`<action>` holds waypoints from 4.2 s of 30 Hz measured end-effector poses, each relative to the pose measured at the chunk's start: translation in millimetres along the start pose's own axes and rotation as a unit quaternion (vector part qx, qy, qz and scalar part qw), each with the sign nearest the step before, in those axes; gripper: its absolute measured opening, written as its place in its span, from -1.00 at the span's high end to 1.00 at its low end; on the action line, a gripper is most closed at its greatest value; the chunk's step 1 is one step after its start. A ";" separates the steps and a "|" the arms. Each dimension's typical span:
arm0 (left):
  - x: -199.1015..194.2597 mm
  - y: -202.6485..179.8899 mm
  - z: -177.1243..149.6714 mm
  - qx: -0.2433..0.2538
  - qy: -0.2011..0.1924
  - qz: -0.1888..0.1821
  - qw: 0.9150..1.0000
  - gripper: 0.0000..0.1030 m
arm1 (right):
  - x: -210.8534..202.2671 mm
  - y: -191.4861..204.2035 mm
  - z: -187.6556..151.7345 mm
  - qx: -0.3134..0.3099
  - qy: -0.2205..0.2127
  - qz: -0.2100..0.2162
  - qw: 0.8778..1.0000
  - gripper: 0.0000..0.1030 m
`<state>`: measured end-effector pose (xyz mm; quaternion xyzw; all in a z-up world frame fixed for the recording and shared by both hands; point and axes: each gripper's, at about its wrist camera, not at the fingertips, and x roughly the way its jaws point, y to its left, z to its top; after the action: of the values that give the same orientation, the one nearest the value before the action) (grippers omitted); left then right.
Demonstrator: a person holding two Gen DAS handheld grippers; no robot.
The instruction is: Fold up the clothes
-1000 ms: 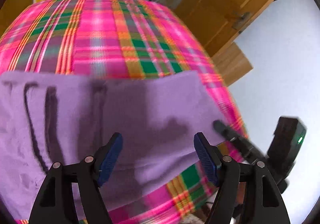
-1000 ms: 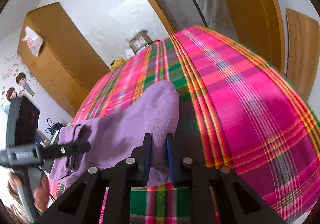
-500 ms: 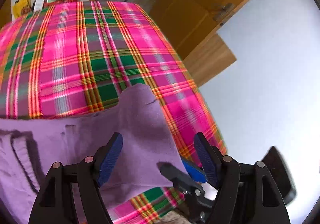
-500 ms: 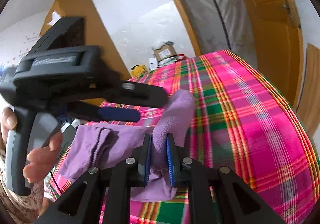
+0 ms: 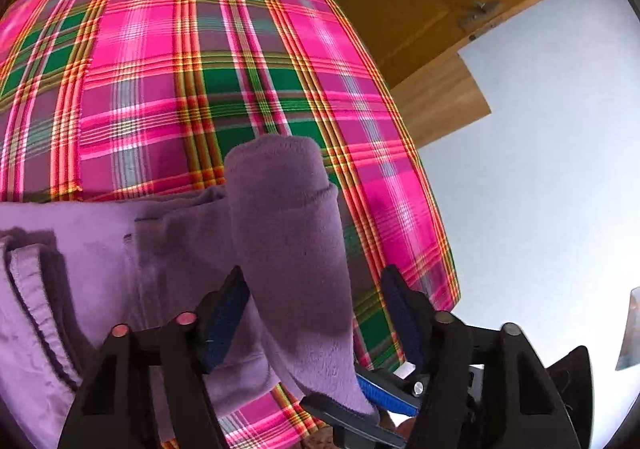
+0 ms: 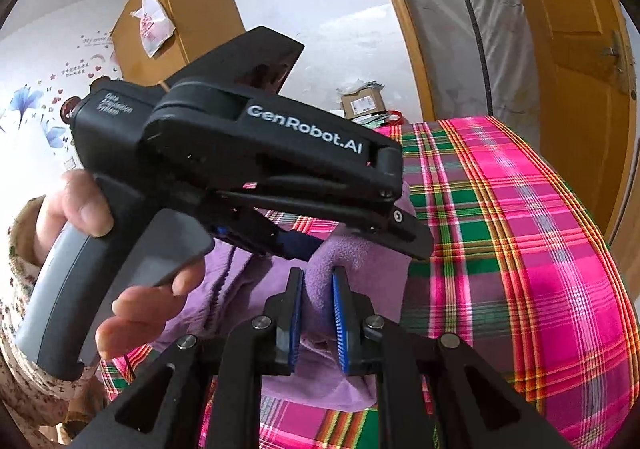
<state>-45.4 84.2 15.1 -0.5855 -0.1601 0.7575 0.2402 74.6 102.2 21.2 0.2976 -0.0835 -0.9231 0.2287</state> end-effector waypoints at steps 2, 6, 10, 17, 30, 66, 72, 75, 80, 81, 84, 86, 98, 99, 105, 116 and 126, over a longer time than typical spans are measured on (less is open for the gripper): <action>-8.3 3.8 -2.0 0.001 -0.006 0.000 1.000 -0.03 | 0.7 6.0 2.1 -0.006 0.000 0.004 1.000 0.72; -28.5 17.4 -6.5 -0.009 -0.015 0.002 1.000 -0.03 | 2.4 19.2 8.8 -0.013 0.000 0.024 1.000 0.72; -54.8 33.2 -13.7 -0.013 -0.033 0.009 0.999 -0.03 | 7.6 42.5 18.4 -0.035 -0.001 0.052 0.998 0.72; -99.9 72.4 -28.5 -0.044 -0.067 0.014 0.997 -0.03 | 25.2 86.5 34.2 -0.079 0.010 0.098 0.992 0.72; -160.1 133.6 -58.8 -0.102 -0.125 0.000 0.987 -0.03 | 48.5 174.1 46.1 -0.158 0.030 0.160 0.974 0.73; -138.0 302.5 -130.1 -0.208 -0.179 -0.092 0.957 -0.07 | 139.1 214.0 -19.7 -0.143 0.169 0.235 0.946 0.61; -139.0 298.1 -134.9 -0.210 -0.190 -0.097 0.954 -0.07 | 99.4 157.2 11.2 -0.114 0.091 0.170 0.975 0.58; -140.8 295.4 -145.6 -0.214 -0.194 -0.104 0.952 -0.07 | 110.7 129.5 11.1 -0.108 0.102 0.113 0.983 0.57; -138.3 292.7 -155.7 -0.218 -0.184 -0.112 0.952 -0.07 | 132.3 113.3 -4.0 -0.129 0.116 0.064 0.983 0.57; -137.3 290.3 -156.4 -0.216 -0.181 -0.111 0.953 -0.07 | 131.8 115.5 -2.7 -0.144 0.112 0.057 0.982 0.57; -136.7 281.8 -158.1 -0.205 -0.176 -0.110 0.956 -0.07 | 130.9 121.8 4.3 -0.168 0.106 0.051 0.979 0.56; -140.0 277.6 -161.1 -0.202 -0.176 -0.104 0.958 -0.07 | 124.5 131.0 11.2 -0.177 0.101 0.064 0.977 0.56; -146.9 265.2 -176.7 -0.173 -0.165 -0.050 0.970 -0.07 | 169.1 136.7 15.5 -0.187 0.144 0.066 0.969 0.56; -149.0 263.1 -179.2 -0.168 -0.166 -0.041 0.971 -0.07 | 171.9 140.1 17.9 -0.188 0.147 0.069 0.969 0.56; -147.5 252.6 -183.8 -0.150 -0.163 0.001 0.975 -0.07 | 209.2 173.2 17.8 -0.203 0.192 0.103 0.955 0.56; -140.4 248.8 -187.9 -0.156 -0.162 0.011 0.974 -0.07 | 270.2 194.4 34.4 -0.145 0.290 0.082 0.942 0.56; -156.3 251.2 -197.5 -0.173 -0.209 -0.012 0.962 -0.08 | 197.9 193.0 17.5 -0.196 0.218 0.128 0.948 0.56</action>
<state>131.8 -219.0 -41.8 -0.4452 -0.3425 0.8205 0.1056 -5.9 -161.0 -9.8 0.4274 0.1136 -0.7971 0.4112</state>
